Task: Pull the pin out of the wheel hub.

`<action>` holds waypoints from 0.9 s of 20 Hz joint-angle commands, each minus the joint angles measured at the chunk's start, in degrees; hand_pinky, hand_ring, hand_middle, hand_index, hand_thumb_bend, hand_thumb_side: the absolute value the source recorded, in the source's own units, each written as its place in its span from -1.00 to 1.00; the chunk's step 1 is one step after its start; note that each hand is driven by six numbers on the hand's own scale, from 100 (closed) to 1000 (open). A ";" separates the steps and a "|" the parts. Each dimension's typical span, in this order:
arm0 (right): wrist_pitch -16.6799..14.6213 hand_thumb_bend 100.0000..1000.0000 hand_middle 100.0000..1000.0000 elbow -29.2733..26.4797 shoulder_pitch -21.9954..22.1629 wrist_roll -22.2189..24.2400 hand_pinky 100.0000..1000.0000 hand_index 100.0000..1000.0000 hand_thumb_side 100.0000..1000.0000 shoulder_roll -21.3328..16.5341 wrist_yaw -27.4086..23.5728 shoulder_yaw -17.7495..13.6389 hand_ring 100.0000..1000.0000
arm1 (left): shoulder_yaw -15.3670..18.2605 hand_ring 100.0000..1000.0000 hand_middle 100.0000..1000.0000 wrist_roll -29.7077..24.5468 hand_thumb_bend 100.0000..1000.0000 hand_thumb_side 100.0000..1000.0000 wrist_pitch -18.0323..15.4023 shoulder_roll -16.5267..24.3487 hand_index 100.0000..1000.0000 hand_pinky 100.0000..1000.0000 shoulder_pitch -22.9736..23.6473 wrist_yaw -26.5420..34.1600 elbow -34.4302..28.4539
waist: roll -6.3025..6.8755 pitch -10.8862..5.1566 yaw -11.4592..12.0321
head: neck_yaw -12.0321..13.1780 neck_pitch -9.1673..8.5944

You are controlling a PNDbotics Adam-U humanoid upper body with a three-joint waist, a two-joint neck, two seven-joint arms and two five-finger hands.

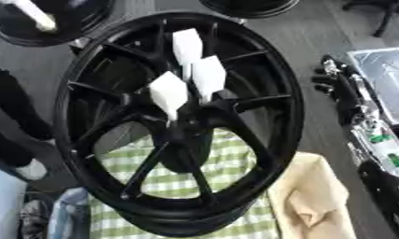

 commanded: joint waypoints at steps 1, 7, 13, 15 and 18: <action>-0.22 -0.90 0.25 -1.39 -0.52 -0.47 0.53 0.56 0.08 -1.93 -0.18 -0.97 0.37 | 5.82 0.12 -0.26 5.24 -0.65 -1.00 1.25 5.30 -0.50 0.40 5.75 1.62 -2.97 | -0.08 -0.54 0.39 | -0.42 -0.46; -0.48 -0.90 0.25 -1.55 -0.30 -1.18 0.53 0.56 0.09 -2.18 -0.29 -1.79 0.37 | 12.95 0.16 -0.14 13.70 -0.78 -1.00 3.39 3.47 -0.28 0.43 22.93 5.81 -0.03 | -0.25 0.12 1.34 | -1.11 -0.68; -0.57 -0.90 0.25 -1.52 -0.37 -1.28 0.53 0.56 0.09 -2.12 -0.36 -1.90 0.37 | 14.83 0.20 -0.10 15.74 -0.78 -1.00 2.39 1.20 -0.22 0.46 27.47 6.54 1.32 | -0.32 0.32 1.51 | -1.13 -0.83; -0.67 -0.90 0.25 -1.51 -0.41 -1.45 0.53 0.56 0.09 -1.92 -0.40 -2.20 0.37 | 14.99 0.66 0.58 15.05 -0.23 -0.34 3.07 -0.03 0.76 0.73 28.74 6.85 2.57 | -0.53 0.89 2.15 | -1.60 -1.36; -0.65 -0.90 0.25 -1.43 -0.45 -1.27 0.53 0.56 0.10 -1.81 -0.37 -2.02 0.37 | 16.84 0.70 0.62 13.87 0.05 -0.09 4.39 -3.71 0.78 0.77 32.28 6.43 6.75 | -0.43 1.03 1.73 | -1.24 -1.43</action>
